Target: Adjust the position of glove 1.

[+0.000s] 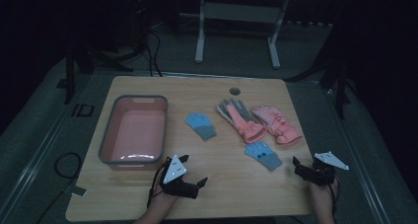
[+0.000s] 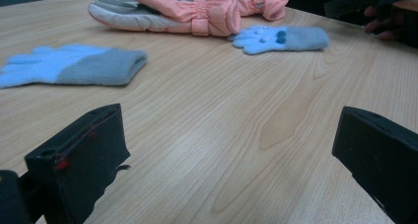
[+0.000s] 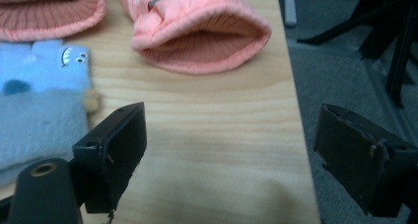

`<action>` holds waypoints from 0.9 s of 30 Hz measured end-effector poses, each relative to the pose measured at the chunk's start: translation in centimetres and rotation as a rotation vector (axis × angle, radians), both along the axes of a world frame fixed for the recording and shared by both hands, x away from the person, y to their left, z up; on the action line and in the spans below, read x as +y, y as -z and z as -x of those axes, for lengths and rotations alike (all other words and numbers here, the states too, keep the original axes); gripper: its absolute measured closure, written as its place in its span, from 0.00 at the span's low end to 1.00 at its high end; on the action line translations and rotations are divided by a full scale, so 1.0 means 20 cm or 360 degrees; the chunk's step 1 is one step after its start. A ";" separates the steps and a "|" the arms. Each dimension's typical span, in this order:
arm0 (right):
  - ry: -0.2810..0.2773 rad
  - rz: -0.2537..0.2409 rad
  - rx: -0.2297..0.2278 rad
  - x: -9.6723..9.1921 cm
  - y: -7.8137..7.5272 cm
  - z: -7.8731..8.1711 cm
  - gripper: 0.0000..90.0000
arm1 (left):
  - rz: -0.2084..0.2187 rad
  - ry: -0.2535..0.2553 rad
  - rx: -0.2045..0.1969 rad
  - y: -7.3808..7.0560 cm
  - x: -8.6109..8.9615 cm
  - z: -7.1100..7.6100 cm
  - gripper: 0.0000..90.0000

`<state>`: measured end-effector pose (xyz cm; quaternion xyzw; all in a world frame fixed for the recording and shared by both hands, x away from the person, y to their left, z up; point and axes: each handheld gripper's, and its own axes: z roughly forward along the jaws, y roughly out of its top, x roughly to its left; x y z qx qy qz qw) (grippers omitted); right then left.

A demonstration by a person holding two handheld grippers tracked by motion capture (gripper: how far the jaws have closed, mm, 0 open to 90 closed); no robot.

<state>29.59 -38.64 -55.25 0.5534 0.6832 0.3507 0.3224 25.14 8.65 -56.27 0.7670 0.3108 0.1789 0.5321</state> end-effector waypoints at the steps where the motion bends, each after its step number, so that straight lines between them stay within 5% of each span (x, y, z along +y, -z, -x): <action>1: 0.0000 -0.0001 0.0025 0.00 0.00 0.00 0.14 | 0.0000 0.0003 0.0003 0.00 0.00 0.00 0.00; 13: -0.0062 0.0009 0.0077 0.00 -0.02 -0.01 0.14 | 0.0001 0.0033 0.0010 0.00 0.00 0.00 0.00; 20: -0.0160 -0.0066 0.0062 0.02 -0.13 -0.02 0.13 | 0.0003 0.0029 0.0009 0.00 0.00 0.00 0.00; 27: -0.0200 -0.0027 0.0076 0.05 -0.22 -0.06 0.13 | -0.0003 0.0034 0.0008 0.00 0.00 0.00 0.00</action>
